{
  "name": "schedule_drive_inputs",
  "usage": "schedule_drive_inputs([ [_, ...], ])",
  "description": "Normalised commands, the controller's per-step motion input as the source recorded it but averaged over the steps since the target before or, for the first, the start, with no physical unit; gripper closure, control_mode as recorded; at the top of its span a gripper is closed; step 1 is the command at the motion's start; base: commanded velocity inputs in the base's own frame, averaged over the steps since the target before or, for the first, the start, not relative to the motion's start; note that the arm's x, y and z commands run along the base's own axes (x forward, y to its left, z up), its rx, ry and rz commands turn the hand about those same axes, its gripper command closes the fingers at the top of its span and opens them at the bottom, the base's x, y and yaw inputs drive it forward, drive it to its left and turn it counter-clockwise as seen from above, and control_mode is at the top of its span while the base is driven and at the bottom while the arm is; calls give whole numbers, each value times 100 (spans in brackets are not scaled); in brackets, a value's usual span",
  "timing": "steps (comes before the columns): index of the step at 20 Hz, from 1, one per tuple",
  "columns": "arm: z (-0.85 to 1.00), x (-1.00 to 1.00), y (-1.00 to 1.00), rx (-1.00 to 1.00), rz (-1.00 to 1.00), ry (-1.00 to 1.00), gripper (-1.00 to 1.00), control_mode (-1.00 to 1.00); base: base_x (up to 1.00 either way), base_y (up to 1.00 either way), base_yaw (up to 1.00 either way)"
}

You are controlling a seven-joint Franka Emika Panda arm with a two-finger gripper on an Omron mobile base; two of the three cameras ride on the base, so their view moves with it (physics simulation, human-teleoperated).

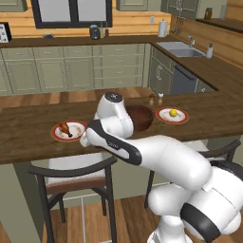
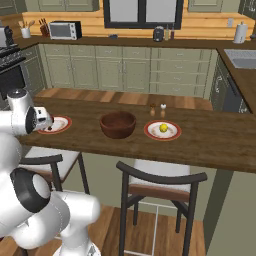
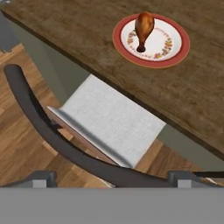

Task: Pick the chicken drumstick and lemon from their plates and place them in the bowl. Then put the bowl in the fridge.

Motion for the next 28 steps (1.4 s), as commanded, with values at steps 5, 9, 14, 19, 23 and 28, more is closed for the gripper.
schedule_drive_inputs([
  [5,-8,71,32,1,0,0,-100,-100,0,0,0],
  [9,3,64,17,0,0,13,-100,-100,0,0,0],
  [14,-5,51,35,-2,0,4,-100,-100,0,0,0],
  [19,-28,46,34,-4,0,0,-100,-100,0,0,0],
  [23,-35,58,10,0,0,3,-100,-100,0,0,0],
  [28,-22,27,0,0,0,6,-100,-100,0,0,0],
])
